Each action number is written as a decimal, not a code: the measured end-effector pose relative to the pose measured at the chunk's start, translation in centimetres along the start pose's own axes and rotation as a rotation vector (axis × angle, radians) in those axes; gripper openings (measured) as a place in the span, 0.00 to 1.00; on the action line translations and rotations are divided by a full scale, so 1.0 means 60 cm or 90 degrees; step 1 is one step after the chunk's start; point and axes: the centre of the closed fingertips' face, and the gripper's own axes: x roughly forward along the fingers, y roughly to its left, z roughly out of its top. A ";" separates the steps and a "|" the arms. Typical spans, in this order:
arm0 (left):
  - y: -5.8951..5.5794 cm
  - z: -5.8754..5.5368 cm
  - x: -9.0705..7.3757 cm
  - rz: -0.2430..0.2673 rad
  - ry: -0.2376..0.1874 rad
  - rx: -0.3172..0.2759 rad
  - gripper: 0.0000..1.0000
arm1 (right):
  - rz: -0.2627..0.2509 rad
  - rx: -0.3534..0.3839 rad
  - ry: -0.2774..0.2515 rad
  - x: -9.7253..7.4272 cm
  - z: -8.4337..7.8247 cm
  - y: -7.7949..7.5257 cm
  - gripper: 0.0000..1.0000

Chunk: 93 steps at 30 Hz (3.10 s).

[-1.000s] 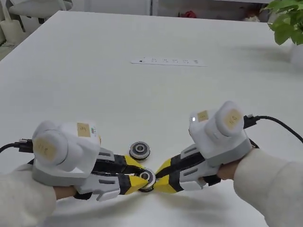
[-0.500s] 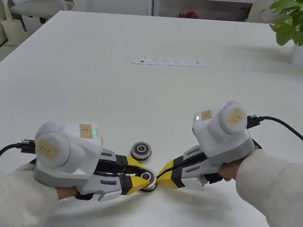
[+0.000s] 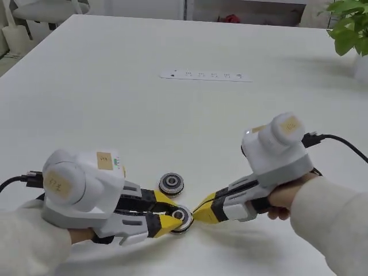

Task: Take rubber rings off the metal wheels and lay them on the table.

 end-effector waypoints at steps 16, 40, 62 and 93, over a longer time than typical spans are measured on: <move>-0.002 0.001 0.001 -0.001 0.005 0.008 0.13 | 0.015 0.031 -0.017 -0.003 0.010 0.013 0.00; -0.003 0.002 0.002 0.001 0.004 0.010 0.13 | 0.044 0.013 -0.026 -0.001 0.023 0.035 0.00; -0.005 0.002 0.005 0.001 0.001 0.007 0.13 | 0.046 0.029 -0.056 -0.007 0.039 0.032 0.00; -0.015 0.024 -0.020 -0.016 0.008 0.013 0.28 | 0.022 0.034 -0.044 -0.010 0.029 0.023 0.00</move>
